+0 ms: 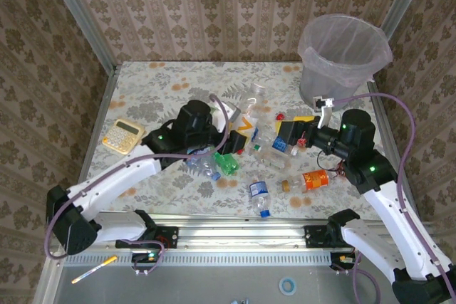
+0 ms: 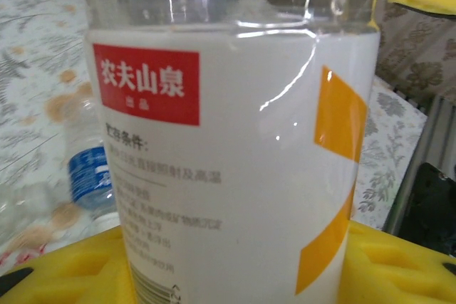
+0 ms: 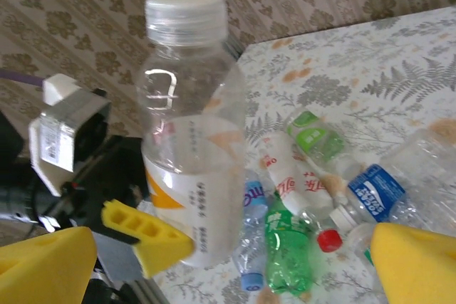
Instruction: Throw the plastic bottles in the bin
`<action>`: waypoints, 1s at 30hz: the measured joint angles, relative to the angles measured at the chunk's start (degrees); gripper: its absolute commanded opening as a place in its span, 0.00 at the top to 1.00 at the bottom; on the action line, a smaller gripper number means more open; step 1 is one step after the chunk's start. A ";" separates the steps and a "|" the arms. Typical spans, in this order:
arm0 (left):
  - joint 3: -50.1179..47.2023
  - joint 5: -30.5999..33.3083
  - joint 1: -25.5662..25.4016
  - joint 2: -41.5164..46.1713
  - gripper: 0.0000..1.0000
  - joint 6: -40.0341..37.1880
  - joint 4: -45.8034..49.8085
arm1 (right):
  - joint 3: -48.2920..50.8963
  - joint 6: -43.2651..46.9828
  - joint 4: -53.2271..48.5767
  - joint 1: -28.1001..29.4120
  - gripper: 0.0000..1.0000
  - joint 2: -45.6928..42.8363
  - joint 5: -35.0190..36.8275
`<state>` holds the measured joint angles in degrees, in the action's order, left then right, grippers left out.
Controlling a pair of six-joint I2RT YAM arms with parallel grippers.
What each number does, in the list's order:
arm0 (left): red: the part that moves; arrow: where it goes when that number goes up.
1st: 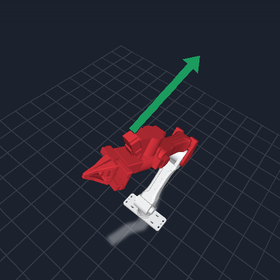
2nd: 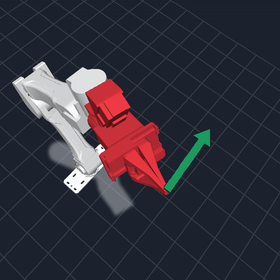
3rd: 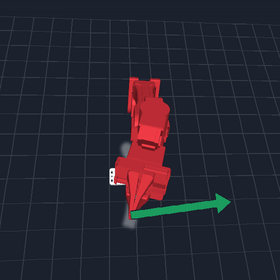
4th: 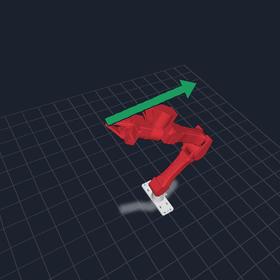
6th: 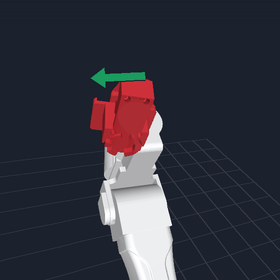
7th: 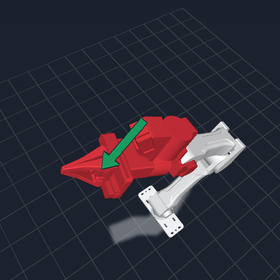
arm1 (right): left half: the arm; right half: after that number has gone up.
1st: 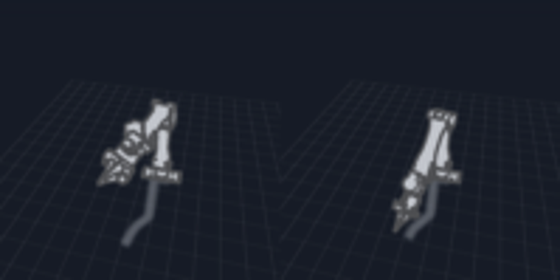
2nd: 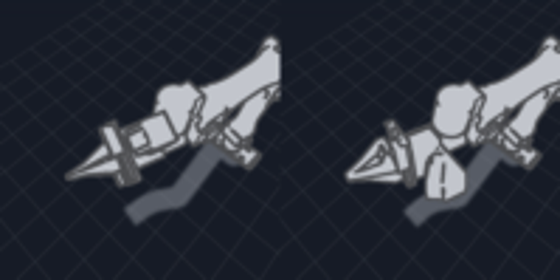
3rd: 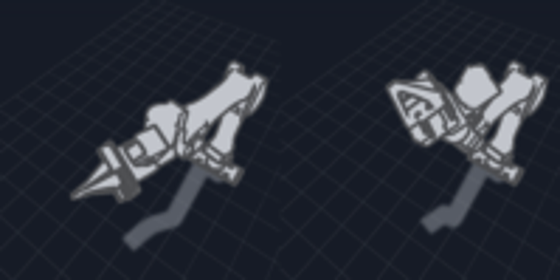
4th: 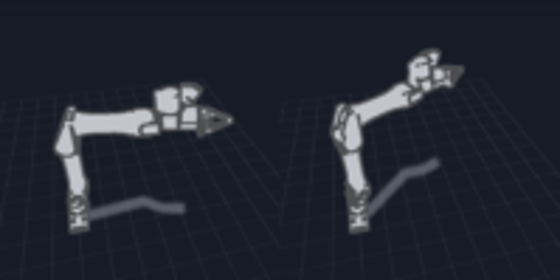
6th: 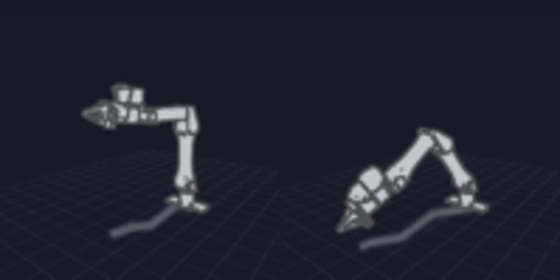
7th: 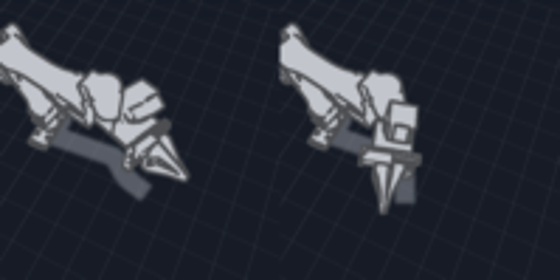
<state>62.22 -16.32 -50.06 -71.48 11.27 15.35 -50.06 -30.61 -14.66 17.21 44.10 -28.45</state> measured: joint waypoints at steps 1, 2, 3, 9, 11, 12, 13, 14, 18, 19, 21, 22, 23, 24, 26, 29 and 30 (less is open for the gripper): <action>0.17 -0.31 -0.46 -0.68 0.46 -0.15 -0.70 | 0.13 -0.55 0.94 0.00 0.00 0.00 -0.46; 0.33 -0.50 -0.90 -1.22 0.46 -0.42 -1.31 | 0.48 -1.33 2.23 0.00 0.00 -0.02 -0.90; 0.52 -0.72 -1.46 -1.86 0.46 -0.66 -2.01 | 0.81 -1.86 3.17 0.00 0.00 -0.02 -1.27; 1.20 -2.27 -2.93 -4.39 0.47 -0.85 -4.59 | 2.58 -4.63 6.12 0.00 0.00 0.04 -2.91; 1.25 -2.49 -3.15 -5.11 0.47 -0.87 -5.16 | 2.97 -5.20 6.75 0.00 0.00 0.04 -3.26; 1.27 -2.67 -3.30 -5.42 0.47 -0.87 -5.33 | 2.99 -5.31 6.80 0.00 0.00 0.04 -3.32; 1.31 -2.89 -3.56 -5.73 0.47 -0.92 -5.60 | 3.02 -5.46 6.84 0.00 0.00 0.04 -3.34; 1.31 -3.10 -3.74 -5.84 0.47 -1.03 -5.73 | 3.04 -5.64 7.02 0.00 0.00 0.04 -3.34; 1.31 -4.00 -4.42 -5.84 0.48 -1.25 -6.69 | 3.58 -5.97 8.09 0.00 0.00 0.11 -3.34; 1.31 -4.07 -4.55 -5.84 0.48 -1.29 -6.78 | 3.69 -6.12 8.31 0.00 0.00 0.15 -3.34; 1.31 -4.24 -4.92 -5.84 0.48 -1.64 -6.91 | 3.72 -6.49 8.72 0.00 0.00 0.50 -3.34; 1.31 -4.33 -5.07 -5.84 0.49 -1.84 -6.91 | 3.72 -6.64 8.90 0.00 0.00 0.68 -3.34; 1.31 -4.50 -5.31 -5.84 0.48 -1.95 -6.91 | 3.74 -6.80 9.18 0.00 0.00 1.01 -3.32; 1.31 -4.59 -5.51 -5.84 0.49 -2.10 -6.97 | 3.74 -6.95 9.51 0.00 0.00 1.36 -3.34; 1.31 -4.92 -5.84 -5.84 0.49 -2.16 -7.10 | 3.78 -7.28 10.23 0.00 0.00 2.19 -3.34; 1.31 -5.09 -6.25 -5.84 0.49 -2.38 -7.32 | 3.80 -7.63 10.99 0.00 0.00 3.04 -3.34; 1.31 -5.11 -6.43 -5.84 0.49 -2.51 -7.34 | 3.80 -7.76 11.26 0.00 0.00 3.23 -3.34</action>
<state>63.53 -21.43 -56.49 -77.32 8.75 8.01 -46.26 -38.37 -3.40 17.21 47.33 -31.79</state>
